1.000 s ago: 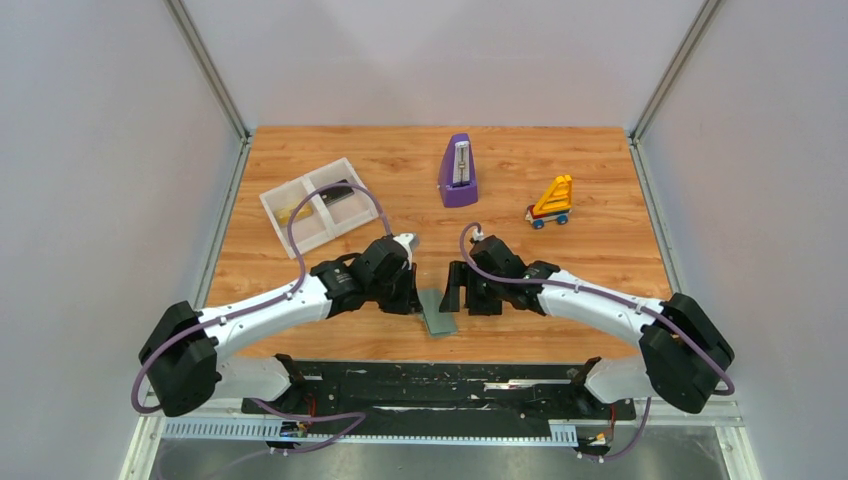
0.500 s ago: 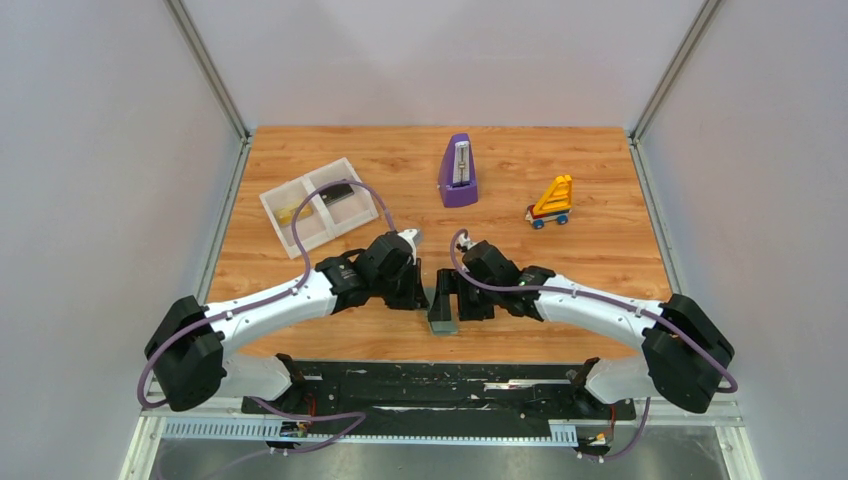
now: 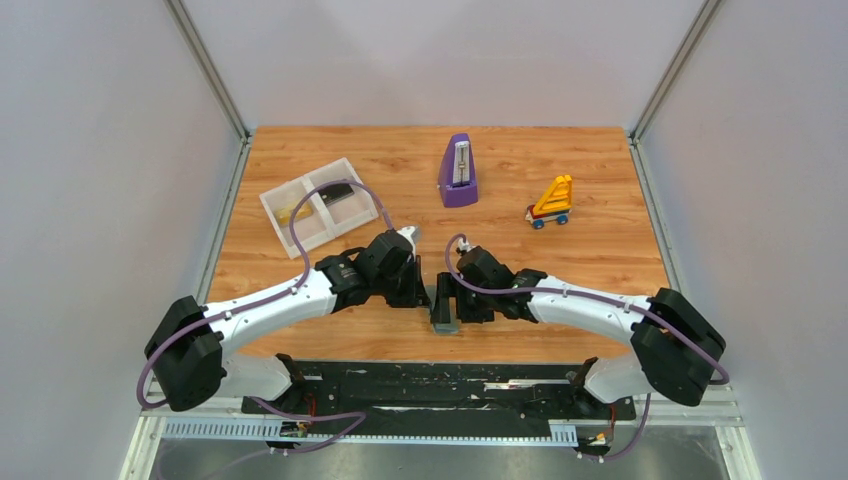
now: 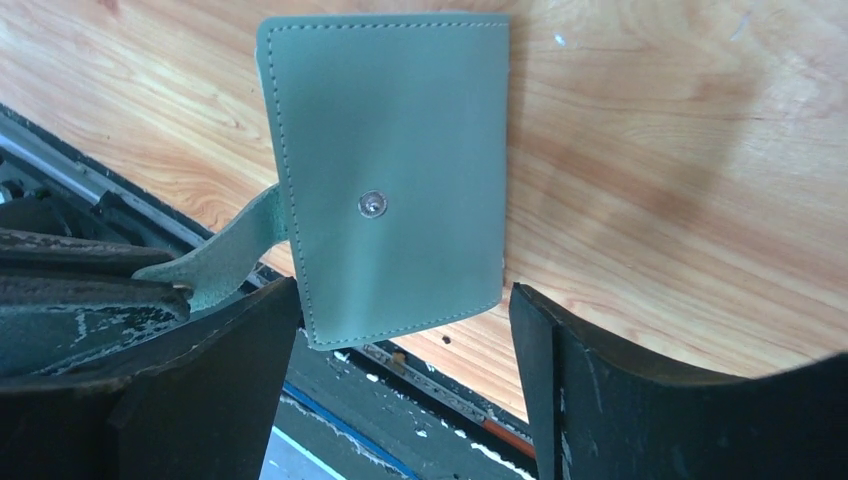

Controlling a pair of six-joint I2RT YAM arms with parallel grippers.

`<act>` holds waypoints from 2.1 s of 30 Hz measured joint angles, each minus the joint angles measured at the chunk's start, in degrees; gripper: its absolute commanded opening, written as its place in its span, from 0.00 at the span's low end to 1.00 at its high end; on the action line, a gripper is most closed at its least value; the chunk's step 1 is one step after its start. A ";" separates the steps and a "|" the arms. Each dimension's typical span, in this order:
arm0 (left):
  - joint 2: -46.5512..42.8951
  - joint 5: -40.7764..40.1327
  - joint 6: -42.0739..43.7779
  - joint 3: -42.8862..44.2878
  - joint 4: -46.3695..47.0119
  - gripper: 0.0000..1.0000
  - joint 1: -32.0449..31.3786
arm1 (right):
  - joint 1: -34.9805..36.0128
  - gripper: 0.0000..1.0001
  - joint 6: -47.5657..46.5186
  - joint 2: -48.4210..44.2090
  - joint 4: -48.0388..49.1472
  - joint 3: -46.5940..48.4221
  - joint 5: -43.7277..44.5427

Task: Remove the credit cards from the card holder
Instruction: Open the card holder at the center of the board.

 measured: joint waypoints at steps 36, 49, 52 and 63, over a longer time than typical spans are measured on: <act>-0.02 -9.64 5.46 -5.20 -6.60 0.00 1.46 | -3.45 0.63 2.75 -5.84 -4.55 -1.90 9.22; 3.08 -11.74 7.58 -6.01 -6.56 0.09 3.08 | -8.07 0.50 1.57 -5.99 -6.05 -2.58 6.73; 3.26 -11.69 7.72 -5.66 -6.80 0.22 3.32 | -8.35 0.49 1.36 -5.97 -6.23 -2.32 4.87; 3.04 -9.25 7.63 -1.57 -6.99 0.42 3.34 | -8.81 0.40 1.25 -2.73 -2.62 -2.69 -0.26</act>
